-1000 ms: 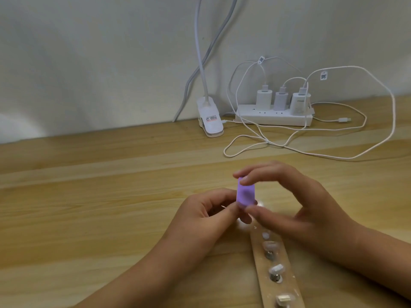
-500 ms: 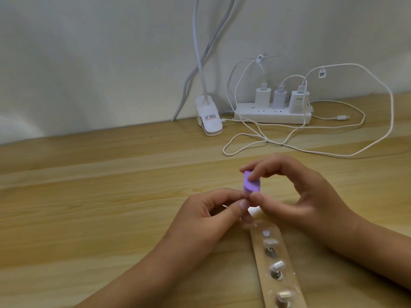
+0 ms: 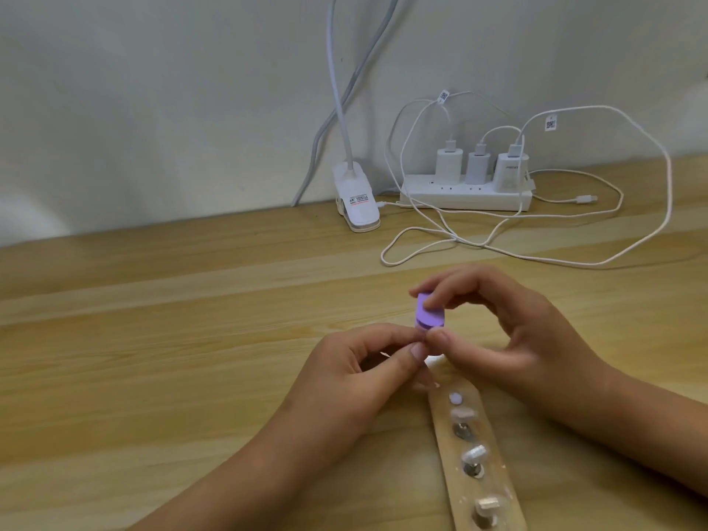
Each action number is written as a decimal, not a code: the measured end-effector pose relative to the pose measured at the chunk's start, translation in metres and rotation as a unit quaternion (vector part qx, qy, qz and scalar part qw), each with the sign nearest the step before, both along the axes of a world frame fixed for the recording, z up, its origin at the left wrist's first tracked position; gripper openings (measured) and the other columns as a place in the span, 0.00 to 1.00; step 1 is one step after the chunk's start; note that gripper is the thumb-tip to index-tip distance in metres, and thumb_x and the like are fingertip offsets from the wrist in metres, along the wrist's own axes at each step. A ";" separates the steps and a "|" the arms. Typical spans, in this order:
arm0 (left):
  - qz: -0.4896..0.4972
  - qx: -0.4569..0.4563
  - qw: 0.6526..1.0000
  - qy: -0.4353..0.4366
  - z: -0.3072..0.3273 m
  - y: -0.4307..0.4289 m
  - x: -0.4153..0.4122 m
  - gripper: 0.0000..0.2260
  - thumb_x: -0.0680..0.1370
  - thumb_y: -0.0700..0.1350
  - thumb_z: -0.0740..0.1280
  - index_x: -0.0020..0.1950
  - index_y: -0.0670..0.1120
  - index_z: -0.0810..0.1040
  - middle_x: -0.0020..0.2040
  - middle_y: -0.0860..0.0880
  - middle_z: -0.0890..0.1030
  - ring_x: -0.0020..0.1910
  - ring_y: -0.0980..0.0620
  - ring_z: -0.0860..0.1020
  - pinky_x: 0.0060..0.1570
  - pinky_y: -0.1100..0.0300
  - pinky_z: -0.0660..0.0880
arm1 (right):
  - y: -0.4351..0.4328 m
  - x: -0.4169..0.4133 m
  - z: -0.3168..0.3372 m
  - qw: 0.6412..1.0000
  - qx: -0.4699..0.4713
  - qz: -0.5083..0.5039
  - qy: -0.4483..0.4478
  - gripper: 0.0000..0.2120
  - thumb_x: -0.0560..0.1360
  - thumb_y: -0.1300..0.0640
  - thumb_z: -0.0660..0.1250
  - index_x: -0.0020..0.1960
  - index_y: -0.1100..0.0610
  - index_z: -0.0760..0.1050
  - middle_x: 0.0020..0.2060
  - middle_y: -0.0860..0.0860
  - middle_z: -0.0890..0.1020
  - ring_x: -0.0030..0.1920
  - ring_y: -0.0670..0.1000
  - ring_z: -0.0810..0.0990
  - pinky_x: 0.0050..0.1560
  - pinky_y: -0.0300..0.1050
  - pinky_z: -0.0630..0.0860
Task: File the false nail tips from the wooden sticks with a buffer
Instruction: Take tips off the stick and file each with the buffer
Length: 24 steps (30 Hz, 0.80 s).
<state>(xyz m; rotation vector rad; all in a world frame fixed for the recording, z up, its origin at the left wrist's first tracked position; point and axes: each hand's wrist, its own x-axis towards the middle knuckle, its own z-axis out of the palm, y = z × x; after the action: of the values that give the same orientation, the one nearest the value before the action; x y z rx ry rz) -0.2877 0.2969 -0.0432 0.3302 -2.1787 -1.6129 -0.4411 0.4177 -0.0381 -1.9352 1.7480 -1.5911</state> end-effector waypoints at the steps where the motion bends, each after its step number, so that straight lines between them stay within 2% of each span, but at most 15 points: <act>1: -0.001 -0.005 1.000 -0.002 0.000 0.001 0.000 0.07 0.76 0.47 0.67 0.45 0.55 0.85 0.39 0.53 0.84 0.41 0.57 0.81 0.42 0.67 0.73 | 0.000 0.001 0.001 1.000 0.001 0.005 0.008 0.10 0.72 0.53 0.70 0.51 0.53 0.76 0.54 0.46 0.81 0.58 0.52 0.80 0.57 0.50 0.76; 3: 0.002 -0.014 1.000 -0.008 0.000 0.001 0.000 0.08 0.76 0.47 0.66 0.46 0.57 0.85 0.42 0.52 0.85 0.42 0.49 0.81 0.44 0.57 0.75 | 0.001 0.003 0.000 0.998 0.004 0.031 0.053 0.09 0.73 0.53 0.70 0.52 0.53 0.76 0.56 0.46 0.80 0.58 0.51 0.80 0.58 0.46 0.75; 4: 0.002 -0.015 1.000 -0.009 0.001 0.001 0.000 0.08 0.75 0.47 0.67 0.46 0.57 0.85 0.43 0.51 0.85 0.43 0.48 0.81 0.44 0.56 0.75 | 0.001 0.003 -0.001 0.998 0.008 0.031 0.052 0.09 0.73 0.53 0.70 0.52 0.53 0.77 0.56 0.46 0.81 0.58 0.51 0.80 0.58 0.46 0.75; 7: -0.001 -0.021 1.000 0.000 0.002 0.002 0.000 0.07 0.76 0.48 0.68 0.42 0.56 0.84 0.39 0.53 0.84 0.41 0.58 0.80 0.43 0.69 0.72 | -0.001 0.002 0.000 0.999 0.021 0.030 -0.030 0.09 0.73 0.53 0.70 0.52 0.52 0.77 0.54 0.46 0.81 0.59 0.52 0.81 0.58 0.50 0.76; 10: -0.002 -0.021 1.000 -0.004 0.002 0.002 0.001 0.07 0.76 0.48 0.67 0.45 0.55 0.85 0.40 0.53 0.84 0.40 0.55 0.80 0.43 0.67 0.72 | 0.001 0.002 -0.001 0.999 0.016 0.038 -0.006 0.10 0.73 0.54 0.71 0.52 0.54 0.76 0.55 0.47 0.81 0.59 0.53 0.80 0.59 0.47 0.75; 12: 0.001 -0.012 1.000 0.001 0.001 0.001 0.001 0.07 0.75 0.49 0.67 0.46 0.54 0.85 0.38 0.53 0.84 0.41 0.59 0.81 0.44 0.69 0.72 | 0.001 0.000 -0.001 0.999 0.011 0.026 -0.027 0.10 0.72 0.53 0.71 0.51 0.54 0.76 0.54 0.45 0.82 0.59 0.52 0.81 0.59 0.47 0.76; 14: 0.006 -0.003 1.000 0.004 0.001 0.000 0.001 0.07 0.75 0.50 0.67 0.46 0.55 0.85 0.38 0.53 0.85 0.43 0.59 0.82 0.46 0.70 0.73 | 0.001 -0.001 -0.001 0.999 0.009 0.011 -0.049 0.10 0.71 0.52 0.71 0.50 0.55 0.76 0.52 0.45 0.82 0.58 0.51 0.81 0.57 0.48 0.77; 17: 0.000 -0.008 1.000 -0.002 0.002 0.001 0.001 0.06 0.75 0.50 0.67 0.45 0.56 0.85 0.40 0.53 0.85 0.43 0.59 0.81 0.46 0.69 0.73 | 0.000 -0.002 -0.002 1.000 0.004 0.012 -0.005 0.11 0.71 0.52 0.72 0.49 0.55 0.75 0.53 0.46 0.81 0.57 0.53 0.81 0.57 0.46 0.76; 20: 0.007 -0.007 1.000 0.002 0.002 0.001 0.001 0.06 0.75 0.51 0.67 0.45 0.56 0.85 0.39 0.54 0.85 0.44 0.60 0.82 0.47 0.70 0.73 | 0.000 -0.003 -0.001 0.999 0.016 0.001 -0.046 0.11 0.71 0.51 0.71 0.50 0.54 0.76 0.52 0.43 0.81 0.57 0.50 0.81 0.57 0.48 0.76; 24: -0.003 -0.019 1.000 -0.002 0.003 0.002 0.001 0.06 0.77 0.48 0.68 0.45 0.54 0.85 0.38 0.55 0.84 0.42 0.62 0.80 0.43 0.71 0.72 | 0.002 0.000 -0.002 1.000 0.007 0.025 0.012 0.10 0.72 0.54 0.72 0.51 0.54 0.76 0.55 0.47 0.81 0.59 0.51 0.81 0.58 0.45 0.75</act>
<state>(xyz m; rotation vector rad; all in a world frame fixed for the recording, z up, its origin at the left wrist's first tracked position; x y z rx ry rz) -0.2864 0.2993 -0.0400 0.3165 -2.2116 -1.5735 -0.4408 0.4192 -0.0398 -1.9848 1.6994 -1.5419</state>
